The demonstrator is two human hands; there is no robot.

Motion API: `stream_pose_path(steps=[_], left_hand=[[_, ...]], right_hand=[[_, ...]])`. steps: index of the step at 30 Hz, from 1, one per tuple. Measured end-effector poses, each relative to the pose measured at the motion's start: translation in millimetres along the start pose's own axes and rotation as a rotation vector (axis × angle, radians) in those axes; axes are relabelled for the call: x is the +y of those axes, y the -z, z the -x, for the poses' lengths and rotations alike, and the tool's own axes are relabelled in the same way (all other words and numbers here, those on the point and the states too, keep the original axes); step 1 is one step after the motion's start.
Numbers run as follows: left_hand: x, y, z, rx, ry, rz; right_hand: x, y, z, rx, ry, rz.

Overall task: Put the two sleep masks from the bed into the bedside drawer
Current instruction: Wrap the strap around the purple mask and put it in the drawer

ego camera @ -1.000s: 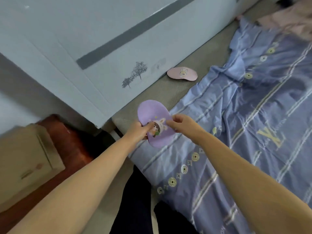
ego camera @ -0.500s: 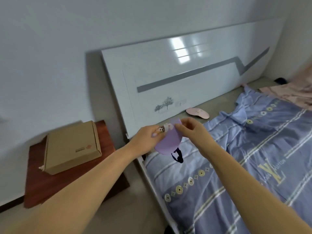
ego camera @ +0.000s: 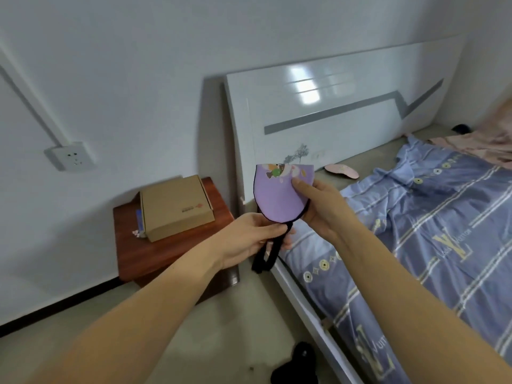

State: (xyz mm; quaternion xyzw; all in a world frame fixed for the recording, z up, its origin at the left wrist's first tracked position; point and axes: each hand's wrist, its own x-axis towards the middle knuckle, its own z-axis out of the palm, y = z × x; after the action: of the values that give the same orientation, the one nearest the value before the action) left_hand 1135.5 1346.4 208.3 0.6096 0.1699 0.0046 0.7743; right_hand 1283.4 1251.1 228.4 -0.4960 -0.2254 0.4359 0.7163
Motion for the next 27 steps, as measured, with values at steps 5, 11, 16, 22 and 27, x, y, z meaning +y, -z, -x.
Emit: stream_pose_path(steps=[5,11,16,22,27], left_hand=[[6,-7,23,0.049,-0.013,-0.067],[13,-25,23,0.157,-0.081,-0.208],[16,-51,11,0.177,-0.108,-0.154],[21,-65,-1,0.173,-0.061,0.089],[21,-53,14,-0.302,0.027,0.328]], right_hand=[[-6,-5,26,0.052,0.026,-0.037],[-17,-3,44,-0.016,-0.011,-0.026],[-32,5,50,-0.034,-0.007,0.102],[-42,23,50,-0.033,-0.017,-0.006],[-52,38,45,0.068,0.02,-0.12]])
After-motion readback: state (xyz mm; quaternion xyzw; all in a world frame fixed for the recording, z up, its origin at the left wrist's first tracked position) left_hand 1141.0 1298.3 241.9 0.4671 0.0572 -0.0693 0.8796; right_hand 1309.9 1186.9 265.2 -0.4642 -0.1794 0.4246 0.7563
